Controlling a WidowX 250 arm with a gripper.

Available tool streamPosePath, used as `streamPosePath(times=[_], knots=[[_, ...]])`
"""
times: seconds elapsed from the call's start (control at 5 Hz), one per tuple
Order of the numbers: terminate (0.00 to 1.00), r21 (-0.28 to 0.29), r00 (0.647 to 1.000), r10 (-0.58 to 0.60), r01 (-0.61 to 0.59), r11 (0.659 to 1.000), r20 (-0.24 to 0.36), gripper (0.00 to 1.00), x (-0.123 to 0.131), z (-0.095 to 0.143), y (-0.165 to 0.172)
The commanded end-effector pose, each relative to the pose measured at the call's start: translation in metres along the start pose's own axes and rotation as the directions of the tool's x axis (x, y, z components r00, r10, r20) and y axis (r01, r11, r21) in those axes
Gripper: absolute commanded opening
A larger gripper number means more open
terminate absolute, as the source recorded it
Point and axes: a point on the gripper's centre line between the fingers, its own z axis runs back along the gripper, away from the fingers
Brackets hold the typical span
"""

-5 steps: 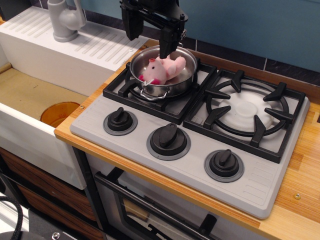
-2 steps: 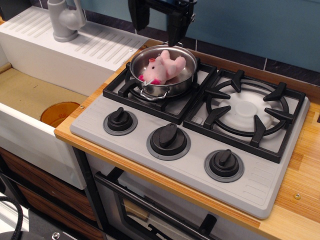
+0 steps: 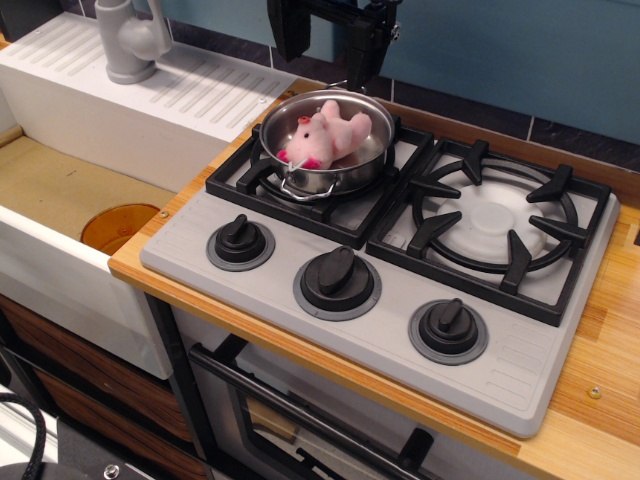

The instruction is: Put pan on stove and put stuffedpig in pan

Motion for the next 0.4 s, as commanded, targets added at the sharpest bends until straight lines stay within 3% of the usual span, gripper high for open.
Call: streamPosePath(times=[0.0, 0.2], knots=[[0.0, 0.0, 0.999, -0.002, 0.002, 1.0, 0.055, 1.0, 0.0124, 0.0135, 0.0008], [1.0, 0.015, 0.999, -0.008, 0.007, 1.0, 0.053, 1.0, 0.0112, 0.0117, 0.0003]])
